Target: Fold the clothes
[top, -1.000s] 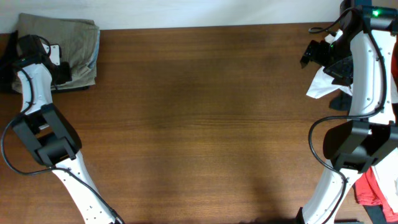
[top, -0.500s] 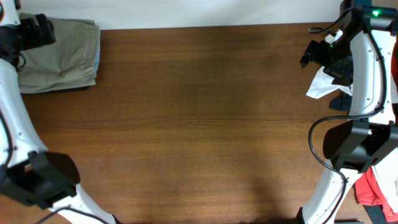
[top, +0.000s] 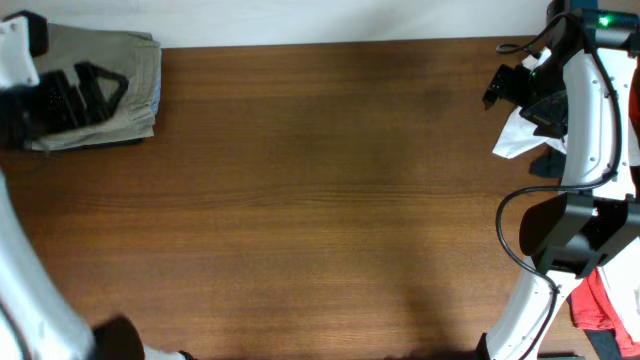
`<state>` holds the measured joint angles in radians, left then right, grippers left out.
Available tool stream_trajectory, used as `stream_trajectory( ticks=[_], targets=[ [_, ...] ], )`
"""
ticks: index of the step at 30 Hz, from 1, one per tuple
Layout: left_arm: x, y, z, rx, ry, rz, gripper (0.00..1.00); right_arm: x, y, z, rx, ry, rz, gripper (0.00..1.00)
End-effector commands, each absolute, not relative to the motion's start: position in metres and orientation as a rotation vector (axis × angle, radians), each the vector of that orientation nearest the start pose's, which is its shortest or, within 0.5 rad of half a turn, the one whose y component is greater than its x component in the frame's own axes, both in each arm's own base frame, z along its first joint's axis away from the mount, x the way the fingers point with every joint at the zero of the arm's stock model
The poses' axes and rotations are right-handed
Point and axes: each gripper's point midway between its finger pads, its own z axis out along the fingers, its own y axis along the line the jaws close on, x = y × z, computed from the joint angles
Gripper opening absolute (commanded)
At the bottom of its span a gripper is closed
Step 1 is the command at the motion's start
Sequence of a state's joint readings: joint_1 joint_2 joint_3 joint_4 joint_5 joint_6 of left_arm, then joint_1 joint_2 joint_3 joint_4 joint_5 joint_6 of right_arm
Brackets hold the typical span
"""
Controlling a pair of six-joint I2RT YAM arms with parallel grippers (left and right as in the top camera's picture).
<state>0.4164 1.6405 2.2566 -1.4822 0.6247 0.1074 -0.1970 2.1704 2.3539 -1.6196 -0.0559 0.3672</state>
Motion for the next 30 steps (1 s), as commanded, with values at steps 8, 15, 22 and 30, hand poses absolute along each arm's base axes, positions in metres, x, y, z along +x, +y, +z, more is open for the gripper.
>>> stream_trajectory(
  ticks=[8,15,22,30],
  targets=[
    [0.217,-0.018,0.467,-0.012,2.144,-0.444,0.99,0.425,-0.08,0.19,0.852,2.892,0.082,0.99],
    [0.167,-0.024,0.483,-0.005,2.045,-0.26,0.99,0.425,-0.08,0.19,0.852,2.892,0.082,0.99],
    [0.158,-0.043,0.5,0.17,1.936,-0.257,0.99,0.425,-0.08,0.19,0.852,2.892,0.082,0.99],
    [0.181,-0.066,0.455,0.412,1.767,-0.282,0.99,0.425,-0.08,0.19,0.852,2.892,0.082,0.99]
  ],
)
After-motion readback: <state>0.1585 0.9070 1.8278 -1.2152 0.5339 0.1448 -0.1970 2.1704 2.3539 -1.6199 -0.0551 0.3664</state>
